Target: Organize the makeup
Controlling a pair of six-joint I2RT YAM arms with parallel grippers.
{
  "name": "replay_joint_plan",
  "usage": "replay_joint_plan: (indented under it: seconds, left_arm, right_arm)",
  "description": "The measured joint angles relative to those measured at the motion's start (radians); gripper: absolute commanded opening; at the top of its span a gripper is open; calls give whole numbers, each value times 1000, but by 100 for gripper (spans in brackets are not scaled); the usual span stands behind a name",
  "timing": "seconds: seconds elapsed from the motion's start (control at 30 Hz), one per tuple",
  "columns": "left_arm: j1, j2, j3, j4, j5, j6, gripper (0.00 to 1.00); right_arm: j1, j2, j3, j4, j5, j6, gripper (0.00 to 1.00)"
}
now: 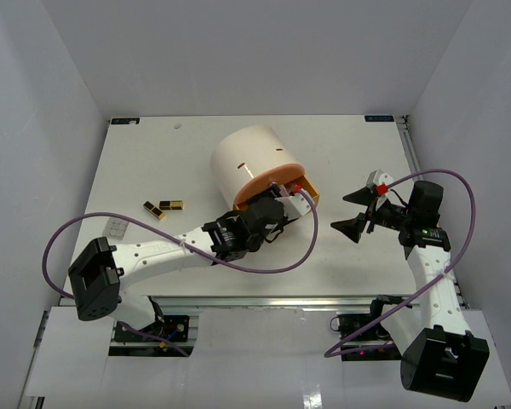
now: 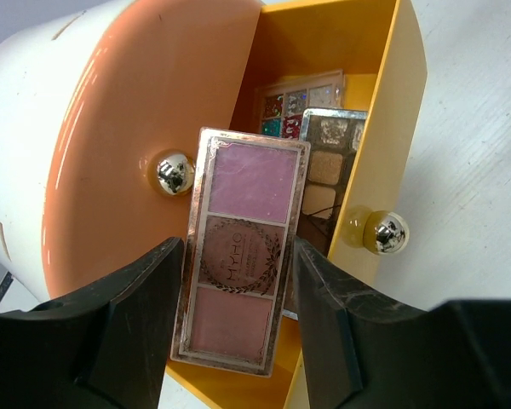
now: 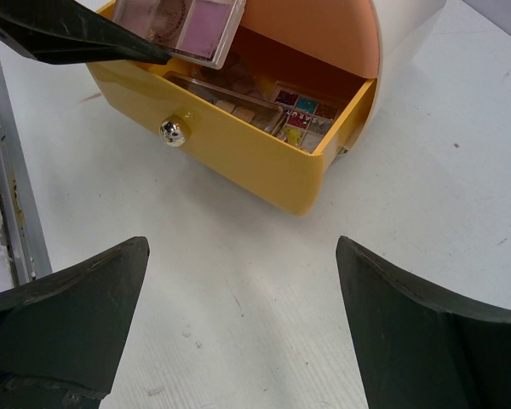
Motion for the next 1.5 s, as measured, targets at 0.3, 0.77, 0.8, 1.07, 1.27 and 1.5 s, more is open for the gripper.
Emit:
replay_joint_plan:
  seconds: [0.3,0.77,0.8,1.07,1.27,1.5]
  left_arm:
    - [1,-9,-3,11,-14,-18,87]
    - [33,-445,-62,-120,56,-405,98]
    - [60,-497,-68,-134,62,-455,98]
    - [580,-674,-157,-293,170,-745,98]
    - [901,-550,-225,-352,367,-890,98]
    - [1147,-313,-249,-462,332,-1117,98]
  right_arm:
    - [-3,0,0,0,-1,0,98]
    - [-6,-8,0,0,-5,0,98]
    - [-6,-8,0,0,-5,0,98]
    - [-6,-8,0,-1,-8,1,98]
    - [-7,-16,0,-1,-8,2,98]
    - [-11,-22,0,-2,-16,1,98]
